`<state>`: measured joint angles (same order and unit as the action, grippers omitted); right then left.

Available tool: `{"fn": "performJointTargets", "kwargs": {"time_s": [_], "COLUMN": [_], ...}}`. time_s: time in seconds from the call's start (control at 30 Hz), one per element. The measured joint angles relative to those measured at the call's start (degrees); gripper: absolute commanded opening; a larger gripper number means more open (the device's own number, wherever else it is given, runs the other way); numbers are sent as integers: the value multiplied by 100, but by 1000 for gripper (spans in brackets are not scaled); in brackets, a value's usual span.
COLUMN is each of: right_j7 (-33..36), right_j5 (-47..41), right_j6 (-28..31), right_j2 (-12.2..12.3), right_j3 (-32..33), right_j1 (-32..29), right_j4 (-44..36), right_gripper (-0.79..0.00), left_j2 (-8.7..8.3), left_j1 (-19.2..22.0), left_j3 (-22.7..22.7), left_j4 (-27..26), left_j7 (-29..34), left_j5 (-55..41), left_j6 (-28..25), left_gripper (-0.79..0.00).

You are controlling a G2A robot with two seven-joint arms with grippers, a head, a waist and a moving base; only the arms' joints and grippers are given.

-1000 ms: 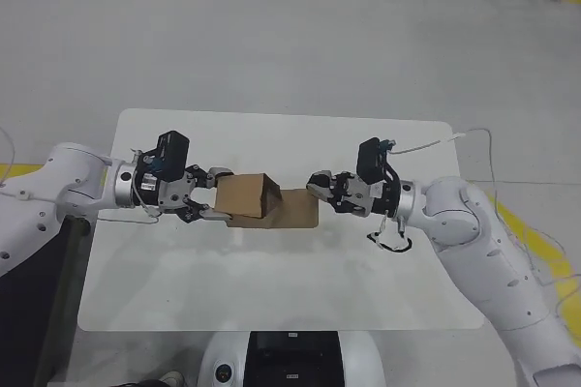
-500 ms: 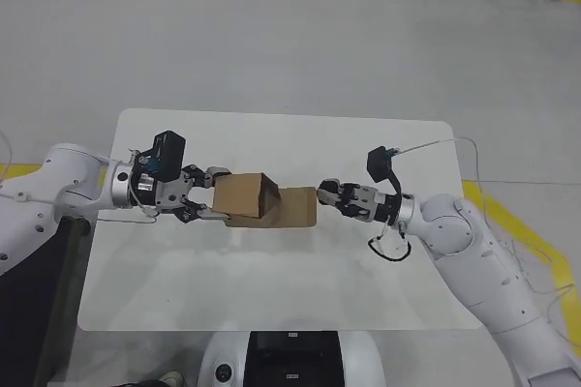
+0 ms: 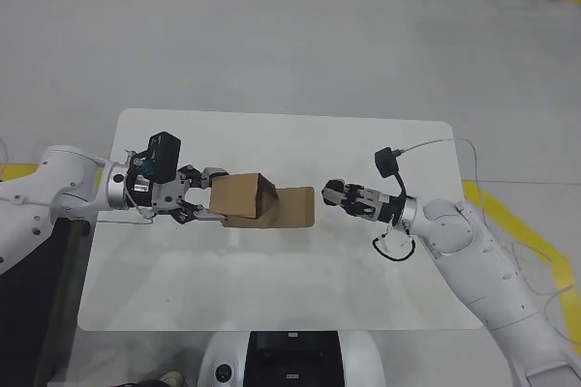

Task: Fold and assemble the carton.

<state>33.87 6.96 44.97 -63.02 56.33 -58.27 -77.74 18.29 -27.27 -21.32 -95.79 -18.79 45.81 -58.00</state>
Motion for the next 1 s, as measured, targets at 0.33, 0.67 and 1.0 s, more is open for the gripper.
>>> {"fn": "performJointTargets", "kwargs": {"time_s": [0.33,0.67,1.0], "right_j7": [1392,2284,2920], "right_j5": [-2879,-3841,-5103], "right_j6": [-1707,-2337,-2141], "right_j2": [39,-56,-289], "right_j3": [136,-126,-484], "right_j1": [-326,-239,-111], "right_j4": [-211,-116,174], "right_gripper": [-785,-785,-785], "left_j2": [-11,17,57], "left_j1": [-72,-91,-84], "left_j3": [-12,-34,-24], "left_j4": [-65,-58,-79], "left_j7": [-56,-61,108], "left_j5": [47,109,48], "left_j6": [0,0,0], "left_gripper": [-523,-523,-523]}}
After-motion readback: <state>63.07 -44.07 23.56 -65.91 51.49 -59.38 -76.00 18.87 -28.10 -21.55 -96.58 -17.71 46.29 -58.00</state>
